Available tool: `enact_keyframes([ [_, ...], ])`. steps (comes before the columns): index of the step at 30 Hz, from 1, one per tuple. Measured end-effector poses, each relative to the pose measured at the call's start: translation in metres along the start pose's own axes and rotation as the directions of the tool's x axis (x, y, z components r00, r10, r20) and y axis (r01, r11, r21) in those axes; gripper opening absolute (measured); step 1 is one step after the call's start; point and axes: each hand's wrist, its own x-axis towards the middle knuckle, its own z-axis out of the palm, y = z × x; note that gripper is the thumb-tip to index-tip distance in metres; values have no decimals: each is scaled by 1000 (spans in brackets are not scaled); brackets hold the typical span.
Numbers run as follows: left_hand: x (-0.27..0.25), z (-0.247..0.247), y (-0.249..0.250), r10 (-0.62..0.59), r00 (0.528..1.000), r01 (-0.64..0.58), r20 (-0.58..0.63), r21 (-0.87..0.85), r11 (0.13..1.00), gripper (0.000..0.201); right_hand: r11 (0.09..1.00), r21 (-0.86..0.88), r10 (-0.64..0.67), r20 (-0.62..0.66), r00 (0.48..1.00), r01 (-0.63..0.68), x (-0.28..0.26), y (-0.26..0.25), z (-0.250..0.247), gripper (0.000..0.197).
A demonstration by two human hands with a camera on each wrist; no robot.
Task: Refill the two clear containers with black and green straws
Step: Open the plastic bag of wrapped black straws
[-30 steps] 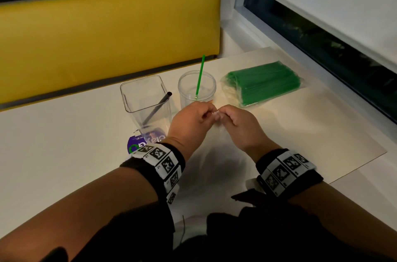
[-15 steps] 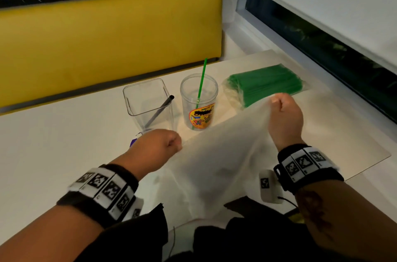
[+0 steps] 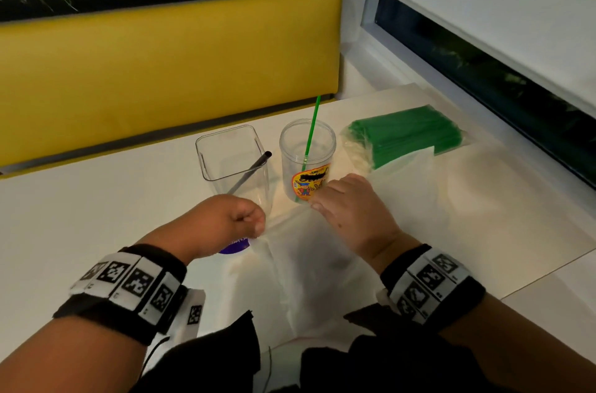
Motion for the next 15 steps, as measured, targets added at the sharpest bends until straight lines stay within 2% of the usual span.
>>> enact_keyframes([
  [3, -4, -4, 2, -15, 996, 14, 93, 15, 1000, 19, 998, 40, -51, -57, 997, 53, -2, -11, 5, 8],
  [5, -1, -2, 16, -15, 999, 20, 44, -116, 993, 25, 994, 64, -82, -92, 992, 88, 1, -18, 4, 15],
  [8, 17, 5, 43, 55, 993, -64, -108, -83, 995, 16, 994, 54, -86, -137, 987, 95, 1, -28, 0, 8],
  [10, 31, 15, 53, 84, 992, -100, -93, -191, 977, 14, 997, 55, -47, -187, 981, 58, 1, -28, -1, 6],
  [11, 36, 21, 55, 72, 995, -89, -66, -318, 944, 15, 998, 44, -36, -220, 975, 47, 2, -26, -1, 6],
  [13, 44, 32, 57, 26, 999, -43, -37, -589, 807, 19, 999, -41, -44, -287, 957, 33, 4, -18, -3, 10],
  [15, 49, 42, 59, 7, 997, -57, -72, -731, 680, 20, 995, -101, -40, -303, 952, 9, 6, -15, -6, 14],
])
